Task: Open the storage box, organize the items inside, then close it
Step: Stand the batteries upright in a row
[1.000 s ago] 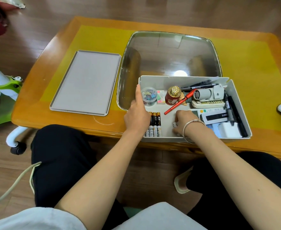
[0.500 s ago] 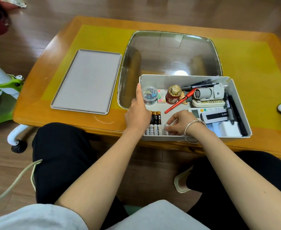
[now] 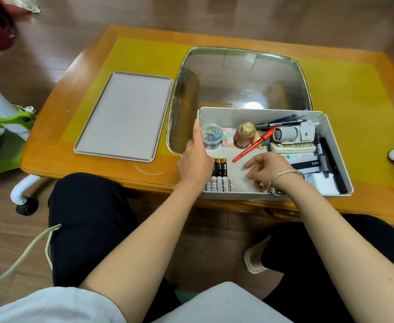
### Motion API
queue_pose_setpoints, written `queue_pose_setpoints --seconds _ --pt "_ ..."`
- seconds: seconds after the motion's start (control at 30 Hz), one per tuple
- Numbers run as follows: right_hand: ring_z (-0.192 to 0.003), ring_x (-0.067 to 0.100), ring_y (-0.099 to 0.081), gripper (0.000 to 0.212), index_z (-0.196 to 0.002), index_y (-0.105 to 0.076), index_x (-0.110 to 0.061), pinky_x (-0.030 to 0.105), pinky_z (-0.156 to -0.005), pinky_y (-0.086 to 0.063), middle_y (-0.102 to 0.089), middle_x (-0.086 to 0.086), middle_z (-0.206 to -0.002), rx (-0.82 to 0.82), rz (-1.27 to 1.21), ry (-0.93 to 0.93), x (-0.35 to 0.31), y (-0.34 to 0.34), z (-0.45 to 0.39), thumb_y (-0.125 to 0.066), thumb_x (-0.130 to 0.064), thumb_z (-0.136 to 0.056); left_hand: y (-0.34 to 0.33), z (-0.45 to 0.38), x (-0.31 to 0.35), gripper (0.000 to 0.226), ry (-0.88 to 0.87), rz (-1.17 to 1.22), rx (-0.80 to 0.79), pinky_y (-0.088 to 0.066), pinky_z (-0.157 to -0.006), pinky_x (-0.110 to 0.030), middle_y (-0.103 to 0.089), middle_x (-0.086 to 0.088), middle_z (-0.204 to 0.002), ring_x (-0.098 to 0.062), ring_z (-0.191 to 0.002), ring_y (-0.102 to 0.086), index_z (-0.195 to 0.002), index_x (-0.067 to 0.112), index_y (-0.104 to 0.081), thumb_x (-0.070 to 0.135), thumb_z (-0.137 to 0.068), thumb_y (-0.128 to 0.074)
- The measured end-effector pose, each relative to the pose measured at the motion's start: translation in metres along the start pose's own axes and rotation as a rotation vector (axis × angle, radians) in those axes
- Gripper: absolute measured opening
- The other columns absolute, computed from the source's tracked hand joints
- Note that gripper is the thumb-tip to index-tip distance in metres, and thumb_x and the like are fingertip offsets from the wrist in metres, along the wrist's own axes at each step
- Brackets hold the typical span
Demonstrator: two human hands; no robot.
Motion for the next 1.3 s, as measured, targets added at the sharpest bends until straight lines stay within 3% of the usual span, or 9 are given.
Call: queue_pose_setpoints --seconds 0.1,0.23,0.5,0.77,0.9,1.0,1.07,1.2,1.3 --pt "-0.069 0.018 -0.062 0.006 -0.082 -0.069 -0.019 0.029 -0.076 -0.052 -0.07 0.006 -0.083 0.196 0.129 0.003 0.006 0.017 0.004 -0.067 -0.013 -0.082 0.0 0.0 0.0 0.088 0.0 0.014 -0.008 -0.056 -0.073 -0.036 -0.054 -0.006 -0.129 -0.019 -0.106 -0.059 -0.153 0.029 0.002 0.016 -0.092 -0.061" --pt "-0.087 0.024 -0.061 0.012 -0.088 -0.069 -0.016 0.035 -0.079 -0.053 -0.067 0.006 -0.092 0.134 0.388 -0.127 0.009 0.014 0.011 -0.066 -0.025 -0.08 0.001 0.0 -0.001 0.087 -0.001 0.058 -0.015 -0.057 -0.075 -0.039 -0.054 -0.006 -0.13 -0.02 -0.106 -0.059 -0.153 0.03 0.0 0.015 -0.092 -0.061" --pt "-0.089 0.025 -0.055 0.042 -0.107 -0.057 -0.013 0.03 -0.066 -0.04 -0.06 0.007 -0.102 0.14 0.522 -0.214 -0.001 -0.003 -0.001 -0.07 -0.04 -0.078 0.001 0.0 -0.001 0.088 -0.006 0.069 -0.007 -0.056 -0.074 -0.036 -0.054 -0.005 -0.13 -0.019 -0.107 -0.059 -0.153 0.029 -0.001 0.015 -0.092 -0.062" --pt "-0.095 0.03 -0.061 0.033 -0.1 -0.058 -0.007 0.03 -0.068 -0.044 -0.063 0.014 -0.103 0.184 0.582 -0.093 -0.004 -0.02 -0.016 -0.064 -0.036 -0.084 0.001 0.001 0.0 0.088 -0.001 0.074 -0.014 -0.056 -0.074 -0.037 -0.053 -0.006 -0.131 -0.019 -0.108 -0.059 -0.153 0.03 -0.001 0.017 -0.091 -0.063" --pt "-0.071 0.029 -0.052 0.034 -0.068 -0.052 -0.006 0.028 -0.062 -0.038 -0.053 0.013 -0.071 0.159 0.459 -0.059 0.0 -0.015 -0.017 -0.061 -0.035 -0.083 0.001 0.001 0.0 0.087 0.002 0.068 -0.021 -0.057 -0.078 -0.041 -0.053 -0.006 -0.131 -0.02 -0.108 -0.059 -0.153 0.029 -0.001 0.016 -0.092 -0.062" --pt "-0.059 0.023 -0.064 0.014 -0.081 -0.063 -0.009 0.026 -0.051 -0.049 -0.065 0.008 -0.066 0.11 0.199 0.003 0.0 -0.011 -0.018 -0.066 -0.023 -0.078 0.001 0.001 0.0 0.087 0.0 0.056 -0.017 -0.057 -0.077 -0.039 -0.053 -0.006 -0.13 -0.02 -0.108 -0.058 -0.153 0.029 0.0 0.015 -0.092 -0.061" --pt "-0.049 0.016 -0.066 0.016 -0.09 -0.058 -0.021 0.02 -0.038 -0.047 -0.067 0.002 -0.065 0.075 0.049 0.033 -0.003 -0.011 -0.016 -0.068 -0.02 -0.078 0.001 0.001 0.0 0.088 0.003 0.053 -0.019 -0.057 -0.077 -0.04 -0.052 -0.006 -0.131 -0.02 -0.109 -0.058 -0.153 0.029 0.0 0.014 -0.092 -0.061" --pt "-0.053 0.019 -0.066 0.019 -0.093 -0.054 -0.023 0.02 -0.036 -0.044 -0.065 0.0 -0.066 0.084 -0.065 0.078 -0.009 -0.015 -0.02 -0.066 -0.018 -0.079 0.001 0.001 0.0 0.088 0.004 0.05 -0.016 -0.056 -0.076 -0.039 -0.053 -0.007 -0.13 -0.021 -0.108 -0.059 -0.153 0.03 0.0 0.015 -0.091 -0.061" --pt "-0.07 0.026 -0.067 0.022 -0.096 -0.052 -0.015 0.031 -0.054 -0.053 -0.066 0.009 -0.081 0.096 -0.049 0.097 -0.014 -0.019 -0.026 -0.066 -0.015 -0.078 0.001 0.0 0.0 0.087 0.004 0.043 -0.015 -0.056 -0.075 -0.039 -0.053 -0.007 -0.129 -0.021 -0.106 -0.059 -0.152 0.03 0.0 0.014 -0.092 -0.06"
Point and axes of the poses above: each hand's wrist, its own z-axis away from the middle knuckle, its own y-axis out of the back of the hand, x = y × z, the point moved 2 cm from there along -z, towards the middle knuckle
